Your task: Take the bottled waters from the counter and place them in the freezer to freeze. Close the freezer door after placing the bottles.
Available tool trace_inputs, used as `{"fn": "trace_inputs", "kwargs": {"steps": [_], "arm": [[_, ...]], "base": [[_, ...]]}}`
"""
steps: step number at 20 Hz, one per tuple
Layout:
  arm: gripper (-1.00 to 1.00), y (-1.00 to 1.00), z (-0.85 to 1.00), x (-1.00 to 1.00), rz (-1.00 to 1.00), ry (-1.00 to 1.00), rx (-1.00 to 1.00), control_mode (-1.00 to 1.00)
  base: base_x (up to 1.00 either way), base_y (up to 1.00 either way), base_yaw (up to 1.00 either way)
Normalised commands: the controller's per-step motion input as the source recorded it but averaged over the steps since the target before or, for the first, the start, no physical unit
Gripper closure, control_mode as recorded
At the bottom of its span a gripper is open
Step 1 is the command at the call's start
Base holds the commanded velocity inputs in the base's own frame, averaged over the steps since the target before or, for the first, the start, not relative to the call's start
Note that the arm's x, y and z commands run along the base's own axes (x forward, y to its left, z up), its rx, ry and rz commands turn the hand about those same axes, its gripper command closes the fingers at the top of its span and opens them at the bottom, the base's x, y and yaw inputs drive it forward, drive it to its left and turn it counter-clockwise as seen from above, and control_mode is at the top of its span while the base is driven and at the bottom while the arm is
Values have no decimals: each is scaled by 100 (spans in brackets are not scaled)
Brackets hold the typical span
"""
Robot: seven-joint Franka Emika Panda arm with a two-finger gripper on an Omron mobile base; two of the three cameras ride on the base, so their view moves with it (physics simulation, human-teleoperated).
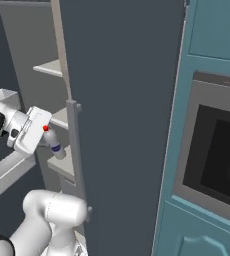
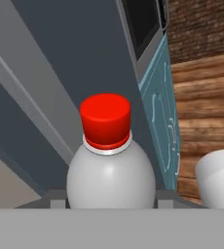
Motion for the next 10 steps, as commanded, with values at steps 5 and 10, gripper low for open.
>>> {"fn": "trace_inputs", "kwargs": {"steps": [5,10], "arm": [[100,0,0,0,0,0,0,100],[100,0,0,0,0,0,0,100]], "base": [[33,63,9],[17,50,10]]}}
